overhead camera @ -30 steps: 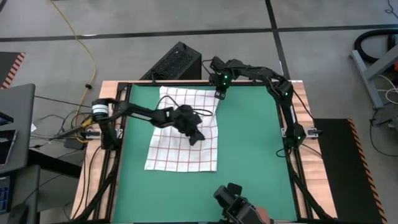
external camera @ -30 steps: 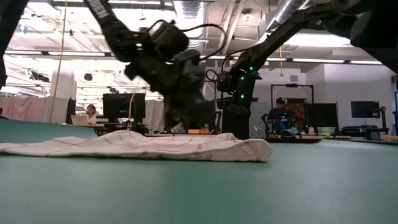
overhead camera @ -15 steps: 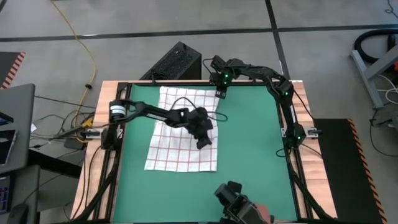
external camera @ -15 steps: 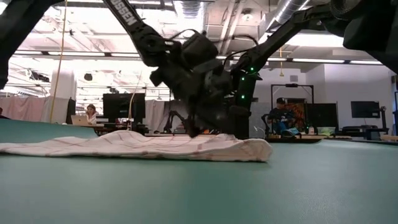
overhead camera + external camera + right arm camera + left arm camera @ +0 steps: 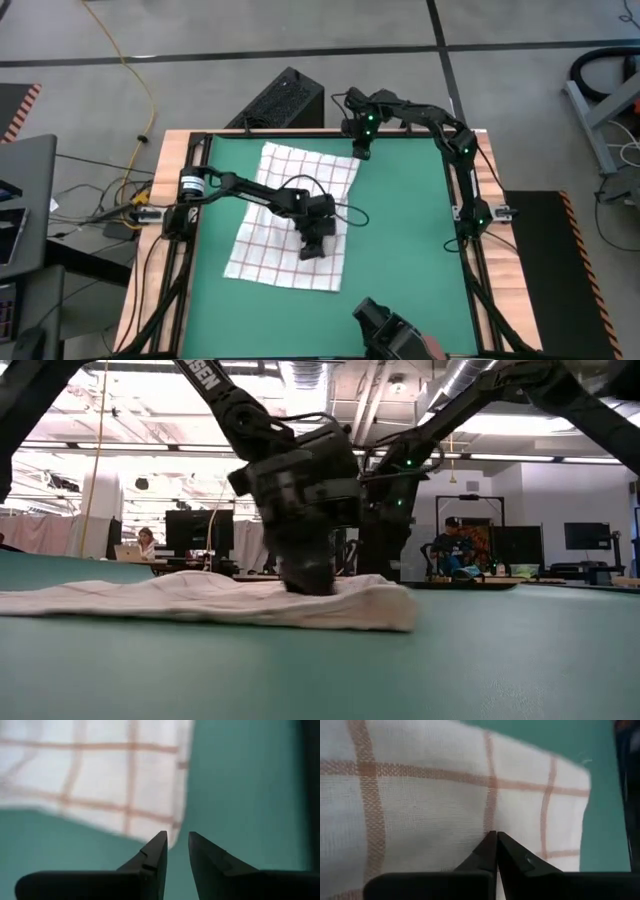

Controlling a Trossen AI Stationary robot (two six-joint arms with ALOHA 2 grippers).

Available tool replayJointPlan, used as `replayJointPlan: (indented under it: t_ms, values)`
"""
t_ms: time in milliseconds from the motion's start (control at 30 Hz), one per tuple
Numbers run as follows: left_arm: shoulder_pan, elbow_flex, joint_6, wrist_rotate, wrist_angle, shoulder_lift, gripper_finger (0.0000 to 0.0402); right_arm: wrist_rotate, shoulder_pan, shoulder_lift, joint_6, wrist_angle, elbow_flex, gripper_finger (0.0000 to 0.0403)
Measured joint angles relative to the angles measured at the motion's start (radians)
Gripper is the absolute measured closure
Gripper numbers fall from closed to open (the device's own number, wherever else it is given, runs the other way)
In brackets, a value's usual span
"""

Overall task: Roll towel into tight, uniform cylinder
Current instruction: Roll the white towel

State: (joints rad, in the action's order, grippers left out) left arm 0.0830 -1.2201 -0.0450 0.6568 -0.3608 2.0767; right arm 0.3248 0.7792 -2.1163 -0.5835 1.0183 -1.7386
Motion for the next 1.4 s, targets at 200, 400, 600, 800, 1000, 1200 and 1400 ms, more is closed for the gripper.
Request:
replayJointPlan:
  t_ms: [200,400,600,800,1000,1200,1400]
  values:
    - [-0.039,0.001,0.324,-0.081,-0.397,-0.022,0.0401,0.204,-0.051,0.016,0.006,0.080,0.001,0.0303]
    - [-0.053,0.007,0.434,-0.320,-0.518,-0.120,0.0401,0.201,-0.186,0.015,-0.015,-0.114,0.045,0.0309]
    - [-0.056,0.011,0.286,-0.501,-0.498,-0.270,0.0401,0.080,-0.246,0.016,0.005,-0.241,0.045,0.0317]
    - [-0.116,0.012,0.221,-0.401,-0.452,-0.387,0.0401,0.041,-0.222,0.016,0.028,-0.251,0.076,0.0325]
    - [-0.216,0.069,0.087,-0.372,-0.193,-0.446,0.0401,0.040,-0.193,0.015,0.036,-0.243,0.141,0.0327]
    - [-0.351,0.231,-0.095,-0.461,0.128,-0.420,0.0401,0.037,-0.190,0.015,0.037,-0.251,0.172,0.0327]
    - [-0.425,0.340,-0.269,-0.523,0.331,-0.345,0.0401,-0.074,-0.187,0.015,0.037,-0.251,0.190,0.0328]
